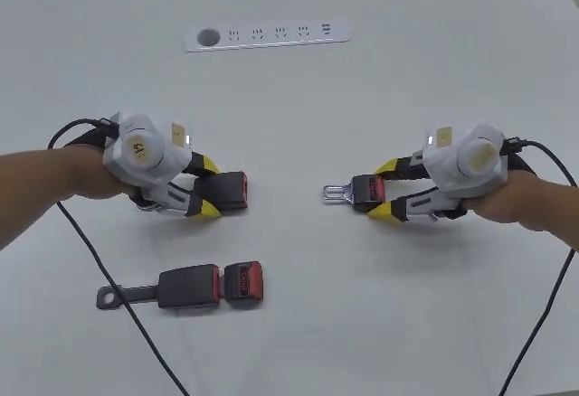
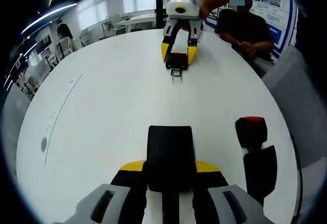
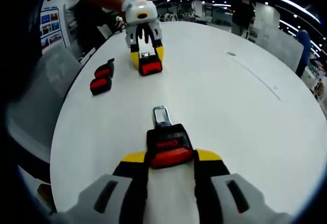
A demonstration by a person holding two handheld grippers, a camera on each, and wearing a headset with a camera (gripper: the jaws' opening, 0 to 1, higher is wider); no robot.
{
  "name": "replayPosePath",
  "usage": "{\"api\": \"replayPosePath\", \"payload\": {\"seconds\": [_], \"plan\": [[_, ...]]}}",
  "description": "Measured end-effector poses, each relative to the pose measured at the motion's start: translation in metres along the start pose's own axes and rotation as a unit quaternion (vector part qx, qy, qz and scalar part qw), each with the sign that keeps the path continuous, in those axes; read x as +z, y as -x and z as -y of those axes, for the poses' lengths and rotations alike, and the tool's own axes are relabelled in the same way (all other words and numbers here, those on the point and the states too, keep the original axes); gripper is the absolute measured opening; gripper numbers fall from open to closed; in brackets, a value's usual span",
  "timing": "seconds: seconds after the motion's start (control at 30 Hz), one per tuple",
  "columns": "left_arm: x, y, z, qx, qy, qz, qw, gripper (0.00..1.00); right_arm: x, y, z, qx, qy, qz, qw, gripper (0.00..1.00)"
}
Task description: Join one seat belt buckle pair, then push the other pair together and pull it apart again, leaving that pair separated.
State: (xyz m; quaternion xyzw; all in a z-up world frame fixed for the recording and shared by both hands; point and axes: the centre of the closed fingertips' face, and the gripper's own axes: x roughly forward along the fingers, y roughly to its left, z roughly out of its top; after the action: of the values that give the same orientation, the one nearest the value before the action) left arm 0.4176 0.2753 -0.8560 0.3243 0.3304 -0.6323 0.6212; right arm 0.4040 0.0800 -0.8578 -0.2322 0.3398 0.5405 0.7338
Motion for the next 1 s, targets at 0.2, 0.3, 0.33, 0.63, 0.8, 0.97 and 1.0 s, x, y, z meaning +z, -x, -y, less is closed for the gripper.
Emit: {"api": "replayPosePath", "payload": {"seconds": [0.2,0.3,0.33,0.63,0.8,0.97,1.0], "plan": [[0.012,-0.003,0.007,0.009,0.097,0.017,0.9951,0.51,0.005,0.004,0.005,-0.029,0.034,0.011,0.9989,0.46],[0.021,0.004,0.007,0.022,0.086,0.035,0.9954,0.67,0.012,0.013,0.010,-0.050,0.004,0.032,0.9982,0.59],[0.022,0.009,0.001,0.048,0.080,0.037,0.9949,0.65,0.015,0.016,0.013,-0.061,0.003,0.038,0.9974,0.61],[0.043,0.040,0.001,0.121,0.144,0.099,0.9772,0.93,0.034,0.034,0.020,-0.136,-0.056,0.087,0.9852,0.79],[0.054,0.063,0.003,0.169,0.189,0.147,0.9561,1.00,0.045,0.046,0.021,-0.183,-0.078,0.111,0.9736,0.84],[0.056,0.086,0.018,0.190,0.243,0.181,0.9338,1.00,0.060,0.061,0.017,-0.230,-0.102,0.144,0.9571,0.90],[0.055,0.090,0.019,0.200,0.247,0.186,0.9297,1.00,0.060,0.064,0.016,-0.239,-0.102,0.143,0.9550,0.90]]}}
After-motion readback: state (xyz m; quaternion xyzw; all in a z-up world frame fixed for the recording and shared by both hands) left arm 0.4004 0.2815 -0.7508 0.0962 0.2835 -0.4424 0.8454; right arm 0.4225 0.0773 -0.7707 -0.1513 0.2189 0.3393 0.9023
